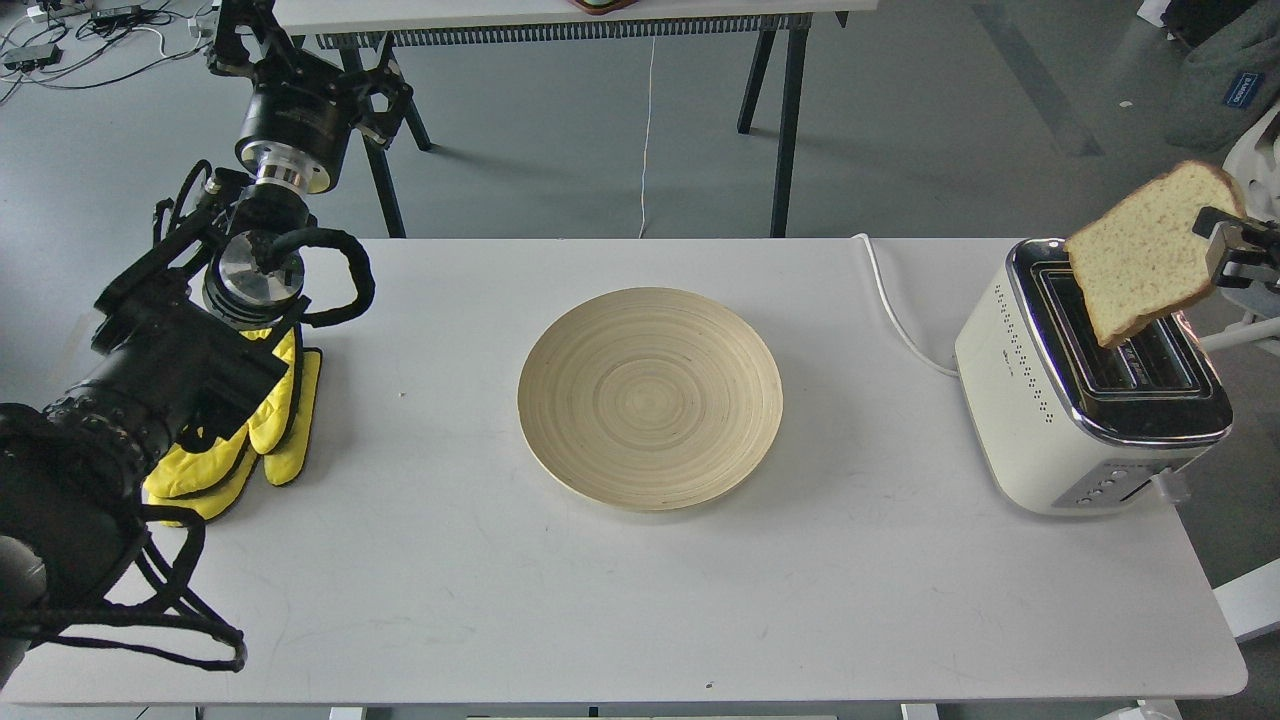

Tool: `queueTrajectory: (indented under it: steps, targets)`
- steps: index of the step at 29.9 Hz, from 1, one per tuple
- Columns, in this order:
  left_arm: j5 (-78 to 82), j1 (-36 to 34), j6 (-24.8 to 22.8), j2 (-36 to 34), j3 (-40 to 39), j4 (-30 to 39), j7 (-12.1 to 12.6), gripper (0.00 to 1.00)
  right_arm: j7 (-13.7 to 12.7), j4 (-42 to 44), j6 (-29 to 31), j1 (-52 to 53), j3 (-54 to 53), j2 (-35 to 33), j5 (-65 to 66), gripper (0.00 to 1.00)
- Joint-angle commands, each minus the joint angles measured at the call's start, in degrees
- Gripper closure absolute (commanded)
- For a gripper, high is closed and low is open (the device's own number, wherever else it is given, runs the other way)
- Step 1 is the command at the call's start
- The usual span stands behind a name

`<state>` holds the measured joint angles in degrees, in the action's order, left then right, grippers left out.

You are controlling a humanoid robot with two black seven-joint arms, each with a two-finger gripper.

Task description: Put bread in toaster with right arm

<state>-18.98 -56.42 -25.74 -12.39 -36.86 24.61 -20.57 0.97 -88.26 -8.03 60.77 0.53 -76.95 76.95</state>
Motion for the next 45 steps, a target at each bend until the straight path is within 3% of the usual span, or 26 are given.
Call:
queueTrajectory:
  steps: [1,15,20,22,26,33,35,36,37,41,45]
  targets:
    - [0.00,0.00,0.07,0.00,-0.05,0.00,0.00,0.00,0.00,0.28,0.03,-1.18,0.00,-0.13,0.30,0.99]
    - [0.00,0.00,0.34,0.09,0.04,0.00,0.00,0.00,-0.18,0.54,0.12,-3.82,0.00,1.53,0.39,0.96]
    - [0.00,0.00,0.34,0.09,-0.05,0.00,0.00,0.00,-0.09,0.54,0.03,-4.17,0.00,2.50,0.39,0.83]
    - [0.00,0.00,0.34,0.09,-0.05,0.00,0.00,0.00,0.09,0.54,-0.05,-4.17,0.00,2.68,0.39,0.69]
    - [0.00,0.00,0.34,0.09,-0.05,0.00,0.00,0.00,0.09,0.54,-0.06,-4.17,0.00,3.21,0.30,0.53]
    - [0.00,0.00,0.34,0.09,-0.05,0.00,-0.08,0.00,0.26,0.54,-0.32,-4.17,-0.35,3.29,-0.05,0.35]
    - [0.00,0.00,0.34,0.17,0.04,0.00,-0.08,0.00,0.70,0.19,-0.67,-4.08,-1.23,3.38,-0.57,0.22]
    - [0.00,0.00,0.34,0.17,0.13,0.00,0.00,0.00,1.49,-0.07,-0.67,-4.08,-1.84,3.64,-0.75,0.06]
    - [0.00,0.00,0.34,0.26,0.13,0.00,-0.08,0.00,2.71,-0.25,-0.67,-4.08,-2.63,4.17,-1.19,0.02]
    - [0.00,0.00,0.34,0.26,0.30,0.00,-0.08,0.00,7.11,-0.07,-0.67,-4.08,-6.93,7.76,-7.23,0.02]
    - [0.00,0.00,0.34,0.26,0.30,0.00,-0.08,0.00,8.44,-0.07,-0.67,-4.08,-12.12,12.95,-19.44,0.02]
